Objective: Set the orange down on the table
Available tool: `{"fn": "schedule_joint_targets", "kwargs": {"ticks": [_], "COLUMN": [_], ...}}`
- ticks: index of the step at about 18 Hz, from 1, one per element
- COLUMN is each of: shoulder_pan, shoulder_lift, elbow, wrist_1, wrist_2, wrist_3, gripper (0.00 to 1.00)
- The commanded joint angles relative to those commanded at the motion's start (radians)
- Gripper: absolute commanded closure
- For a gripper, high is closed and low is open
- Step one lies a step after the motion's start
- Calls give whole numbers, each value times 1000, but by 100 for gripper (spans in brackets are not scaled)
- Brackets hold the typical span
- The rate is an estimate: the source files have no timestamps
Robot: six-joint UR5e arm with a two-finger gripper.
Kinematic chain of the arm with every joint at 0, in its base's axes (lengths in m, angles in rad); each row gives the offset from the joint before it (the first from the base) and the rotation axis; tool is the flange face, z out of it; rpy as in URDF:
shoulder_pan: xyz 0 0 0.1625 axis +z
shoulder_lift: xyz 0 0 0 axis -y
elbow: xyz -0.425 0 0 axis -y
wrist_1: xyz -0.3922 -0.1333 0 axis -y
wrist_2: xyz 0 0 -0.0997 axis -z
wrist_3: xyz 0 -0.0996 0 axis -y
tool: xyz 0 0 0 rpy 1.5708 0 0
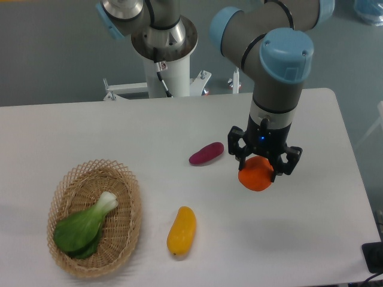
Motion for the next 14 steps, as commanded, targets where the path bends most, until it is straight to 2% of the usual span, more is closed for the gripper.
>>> {"fn": "schedule_joint_targets", "kwargs": {"ticks": [4,8,12,14], "shoulder_pan": [-9,-14,-26,-46], "shoulder_lift": [-5,-9,-35,-75], "elbow": [-9,-58,-123,-130], "wrist_1": [14,41,175,235], "wrist_2": [6,8,31,60], "wrist_3": [-3,-6,-11,-35], "gripper": [51,51,51,51]}}
